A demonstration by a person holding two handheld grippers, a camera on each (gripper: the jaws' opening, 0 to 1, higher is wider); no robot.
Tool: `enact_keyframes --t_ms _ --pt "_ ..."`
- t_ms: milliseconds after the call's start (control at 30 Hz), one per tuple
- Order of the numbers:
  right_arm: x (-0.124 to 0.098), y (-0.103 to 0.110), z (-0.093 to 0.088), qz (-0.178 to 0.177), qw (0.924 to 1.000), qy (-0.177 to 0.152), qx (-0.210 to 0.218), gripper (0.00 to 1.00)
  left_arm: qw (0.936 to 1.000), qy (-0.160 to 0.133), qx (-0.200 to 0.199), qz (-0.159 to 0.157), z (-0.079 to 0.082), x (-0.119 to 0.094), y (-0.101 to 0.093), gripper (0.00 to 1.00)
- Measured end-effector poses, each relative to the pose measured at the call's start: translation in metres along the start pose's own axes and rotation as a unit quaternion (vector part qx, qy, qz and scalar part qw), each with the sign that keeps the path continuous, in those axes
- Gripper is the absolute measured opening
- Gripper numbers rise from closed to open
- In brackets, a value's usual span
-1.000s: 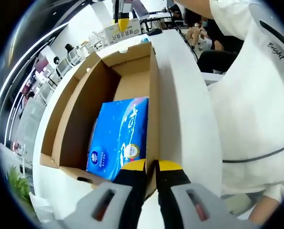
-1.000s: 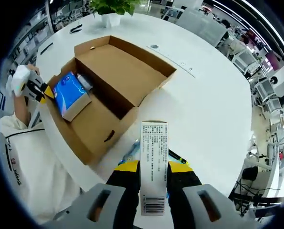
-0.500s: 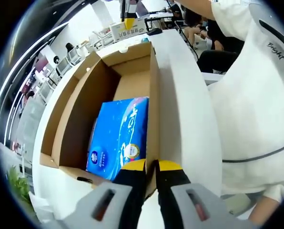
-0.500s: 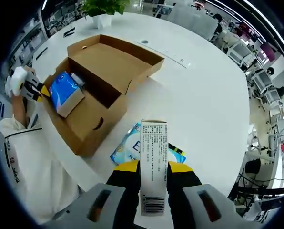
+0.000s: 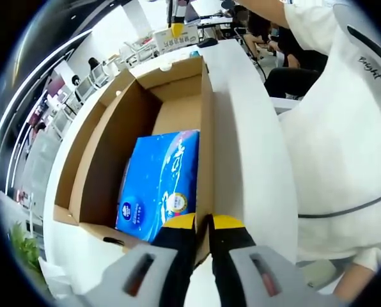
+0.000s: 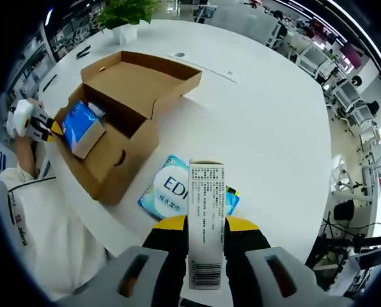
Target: Operate the shoe box by opening the lid, removing the specified soft item, and placing it in the target area until the item is outside and the box remains undamaged.
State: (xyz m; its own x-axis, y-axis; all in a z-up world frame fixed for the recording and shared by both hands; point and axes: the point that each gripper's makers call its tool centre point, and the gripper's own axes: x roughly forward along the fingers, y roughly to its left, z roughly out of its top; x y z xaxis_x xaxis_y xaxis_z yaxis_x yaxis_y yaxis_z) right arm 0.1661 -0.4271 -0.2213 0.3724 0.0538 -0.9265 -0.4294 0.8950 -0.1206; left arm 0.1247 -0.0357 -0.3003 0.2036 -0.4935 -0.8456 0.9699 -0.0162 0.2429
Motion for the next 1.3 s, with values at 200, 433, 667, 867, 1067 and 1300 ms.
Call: enact_keyframes --t_ms 200,433,667,867,1067,1300 --pt "0.003 -0.019 -0.014 -0.026 0.9995 0.008 0.018 0.20 1.0000 0.000 0.000 0.000 0.000 0.000 0.000 0.07" --pt "0.013 -0.031 -0.031 -0.039 0.9981 0.022 0.042 0.20 1.0000 0.000 -0.001 0.000 0.000 0.000 0.000 0.07" --pt "0.021 -0.043 -0.047 -0.045 0.9967 0.039 0.056 0.20 1.0000 -0.002 -0.001 0.001 0.000 0.000 0.000 0.07" --pt "0.030 -0.054 -0.058 -0.032 0.9941 0.047 0.092 0.20 1.0000 -0.002 -0.001 0.002 0.000 0.000 0.000 0.07" --pt "0.035 -0.046 -0.066 0.008 0.9859 0.039 0.163 0.20 1.0000 -0.004 -0.001 0.003 0.000 0.000 0.000 0.07" --pt "0.040 -0.056 -0.072 -0.033 0.9814 0.031 0.186 0.20 1.0000 -0.004 -0.002 0.003 0.000 0.000 0.000 0.07"
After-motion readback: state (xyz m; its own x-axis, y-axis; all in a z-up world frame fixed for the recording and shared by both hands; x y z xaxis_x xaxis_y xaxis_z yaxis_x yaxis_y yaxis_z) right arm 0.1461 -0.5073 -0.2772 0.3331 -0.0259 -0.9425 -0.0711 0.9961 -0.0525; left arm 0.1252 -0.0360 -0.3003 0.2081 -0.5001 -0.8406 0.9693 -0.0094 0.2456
